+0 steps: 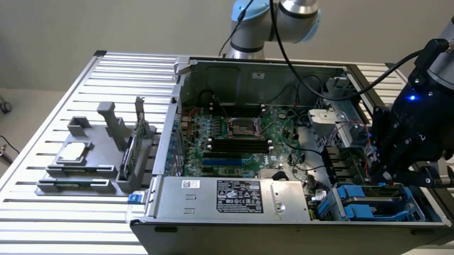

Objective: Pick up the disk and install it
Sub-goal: 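Insert the first disk wire, then insert the second disk wire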

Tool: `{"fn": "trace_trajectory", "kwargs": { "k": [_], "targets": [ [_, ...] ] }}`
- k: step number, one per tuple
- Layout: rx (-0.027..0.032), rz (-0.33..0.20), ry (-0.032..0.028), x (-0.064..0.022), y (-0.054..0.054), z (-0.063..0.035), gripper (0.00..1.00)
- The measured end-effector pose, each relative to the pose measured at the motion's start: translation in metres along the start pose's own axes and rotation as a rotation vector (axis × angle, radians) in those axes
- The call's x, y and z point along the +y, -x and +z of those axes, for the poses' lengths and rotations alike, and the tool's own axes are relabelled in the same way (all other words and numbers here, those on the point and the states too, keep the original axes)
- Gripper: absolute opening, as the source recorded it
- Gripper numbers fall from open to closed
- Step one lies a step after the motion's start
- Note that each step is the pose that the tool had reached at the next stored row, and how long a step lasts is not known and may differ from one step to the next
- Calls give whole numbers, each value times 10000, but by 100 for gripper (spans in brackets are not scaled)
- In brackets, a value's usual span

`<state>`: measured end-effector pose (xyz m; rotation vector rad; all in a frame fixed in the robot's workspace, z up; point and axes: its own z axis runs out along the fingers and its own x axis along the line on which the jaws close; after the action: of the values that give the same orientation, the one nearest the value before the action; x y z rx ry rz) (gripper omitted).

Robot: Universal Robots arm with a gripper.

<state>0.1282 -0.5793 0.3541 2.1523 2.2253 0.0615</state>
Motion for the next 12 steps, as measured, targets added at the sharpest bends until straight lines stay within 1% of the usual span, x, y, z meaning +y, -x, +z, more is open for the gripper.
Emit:
{"fn": "trace_trajectory", "kwargs": {
  "k": [4,9,12],
  "targets": [
    [4,10,0,0,21,22,16],
    [29,23,1,7,35,39,16],
    [27,22,1,8,38,40,16]
  ]
}}
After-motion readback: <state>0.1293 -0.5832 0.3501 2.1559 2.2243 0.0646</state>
